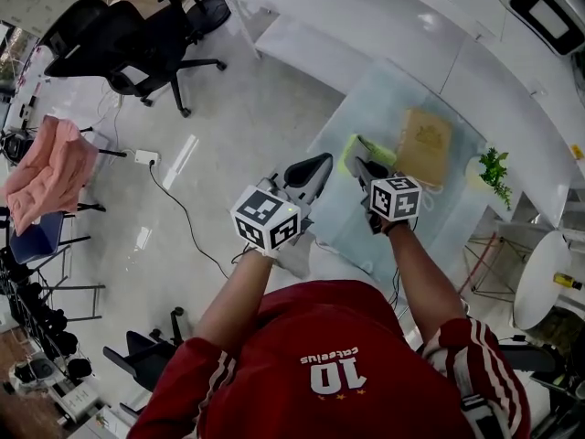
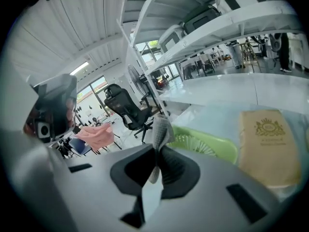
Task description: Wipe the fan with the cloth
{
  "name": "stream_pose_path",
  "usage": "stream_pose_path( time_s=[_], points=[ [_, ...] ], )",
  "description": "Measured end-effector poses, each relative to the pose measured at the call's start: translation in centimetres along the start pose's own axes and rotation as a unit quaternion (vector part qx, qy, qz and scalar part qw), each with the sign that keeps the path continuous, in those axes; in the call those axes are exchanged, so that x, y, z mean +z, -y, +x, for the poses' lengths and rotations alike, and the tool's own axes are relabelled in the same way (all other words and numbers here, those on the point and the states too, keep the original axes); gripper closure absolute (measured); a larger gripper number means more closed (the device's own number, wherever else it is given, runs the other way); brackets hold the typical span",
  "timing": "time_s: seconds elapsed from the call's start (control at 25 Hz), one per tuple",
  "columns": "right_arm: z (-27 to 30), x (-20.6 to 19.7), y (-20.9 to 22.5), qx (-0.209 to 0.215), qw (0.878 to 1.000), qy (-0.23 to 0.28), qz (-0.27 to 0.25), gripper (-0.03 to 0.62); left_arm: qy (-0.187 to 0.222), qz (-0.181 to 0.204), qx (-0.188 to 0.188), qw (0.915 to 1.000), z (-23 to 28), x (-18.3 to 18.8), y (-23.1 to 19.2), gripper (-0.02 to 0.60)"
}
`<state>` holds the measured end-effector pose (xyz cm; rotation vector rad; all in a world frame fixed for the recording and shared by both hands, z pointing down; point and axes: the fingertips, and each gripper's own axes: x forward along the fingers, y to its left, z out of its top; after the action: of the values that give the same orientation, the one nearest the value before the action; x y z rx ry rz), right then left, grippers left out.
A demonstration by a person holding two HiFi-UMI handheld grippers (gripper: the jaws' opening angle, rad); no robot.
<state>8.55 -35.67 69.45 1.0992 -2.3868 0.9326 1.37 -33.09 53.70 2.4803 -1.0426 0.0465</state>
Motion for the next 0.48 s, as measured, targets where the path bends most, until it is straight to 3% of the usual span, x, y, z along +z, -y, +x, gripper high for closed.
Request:
stream_pose_path(
  time_s=[0.48],
  points=[
    [2.0, -0.5, 0.7, -0.019, 1.0, -0.013, 0.004, 0.576, -0.004, -0.005, 0.023, 0.9997, -1.7, -0.3, -0.9, 0.581]
  ],
)
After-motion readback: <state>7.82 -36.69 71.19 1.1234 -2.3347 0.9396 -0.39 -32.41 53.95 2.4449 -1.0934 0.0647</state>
